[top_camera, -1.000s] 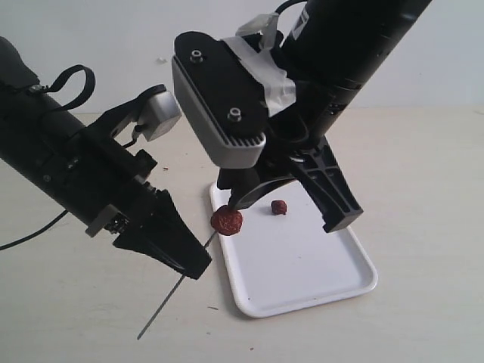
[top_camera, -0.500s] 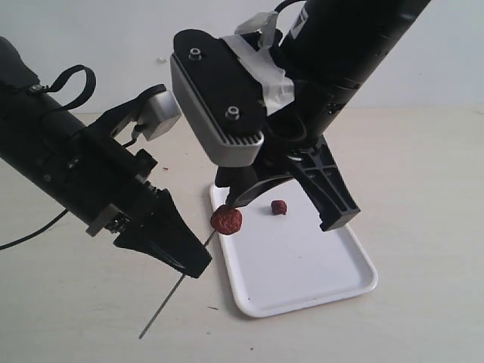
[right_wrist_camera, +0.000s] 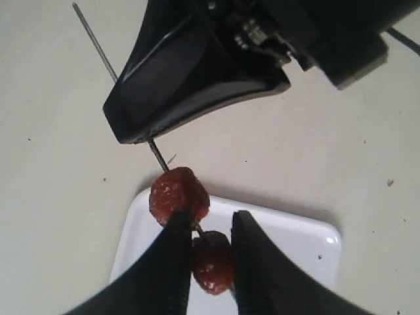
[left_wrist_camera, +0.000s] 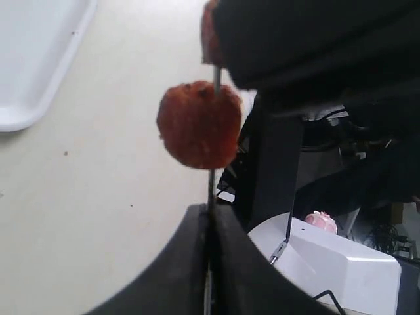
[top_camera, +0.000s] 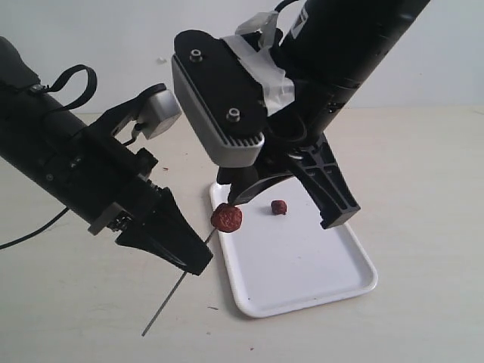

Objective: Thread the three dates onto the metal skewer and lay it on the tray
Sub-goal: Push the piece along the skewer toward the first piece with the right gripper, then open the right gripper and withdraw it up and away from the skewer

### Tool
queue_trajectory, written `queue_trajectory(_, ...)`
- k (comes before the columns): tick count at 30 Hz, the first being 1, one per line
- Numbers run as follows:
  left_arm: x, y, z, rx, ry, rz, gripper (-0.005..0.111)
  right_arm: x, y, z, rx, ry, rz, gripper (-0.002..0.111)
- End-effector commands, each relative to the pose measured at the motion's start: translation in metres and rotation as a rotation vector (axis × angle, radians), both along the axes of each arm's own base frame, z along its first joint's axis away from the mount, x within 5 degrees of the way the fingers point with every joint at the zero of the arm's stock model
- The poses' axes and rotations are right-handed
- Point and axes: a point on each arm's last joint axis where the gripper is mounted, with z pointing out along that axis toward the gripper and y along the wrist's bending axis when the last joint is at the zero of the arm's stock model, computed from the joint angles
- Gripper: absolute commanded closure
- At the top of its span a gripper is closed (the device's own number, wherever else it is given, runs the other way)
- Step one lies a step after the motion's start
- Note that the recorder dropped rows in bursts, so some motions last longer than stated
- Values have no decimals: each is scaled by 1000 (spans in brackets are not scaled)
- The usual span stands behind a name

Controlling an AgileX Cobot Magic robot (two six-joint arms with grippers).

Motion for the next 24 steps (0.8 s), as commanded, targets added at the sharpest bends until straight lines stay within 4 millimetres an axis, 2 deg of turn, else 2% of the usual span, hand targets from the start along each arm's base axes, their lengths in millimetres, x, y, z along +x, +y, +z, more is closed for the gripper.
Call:
queue_trajectory(1, 1, -1, 0, 13, -8, 14, 107, -1, 2, 2, 18, -10, -1, 86)
queue_trajectory(10, 1, -1, 0, 13, -8, 14, 107, 1, 4, 4, 47, -18, -21, 85)
queue_trajectory(16, 1, -1, 0, 13, -8, 14, 107, 0, 4, 3, 48, -6, -35, 65)
queue_trajectory(24, 1, -1, 0, 13, -8, 14, 107, 0, 4, 3, 56, 13, -71, 54)
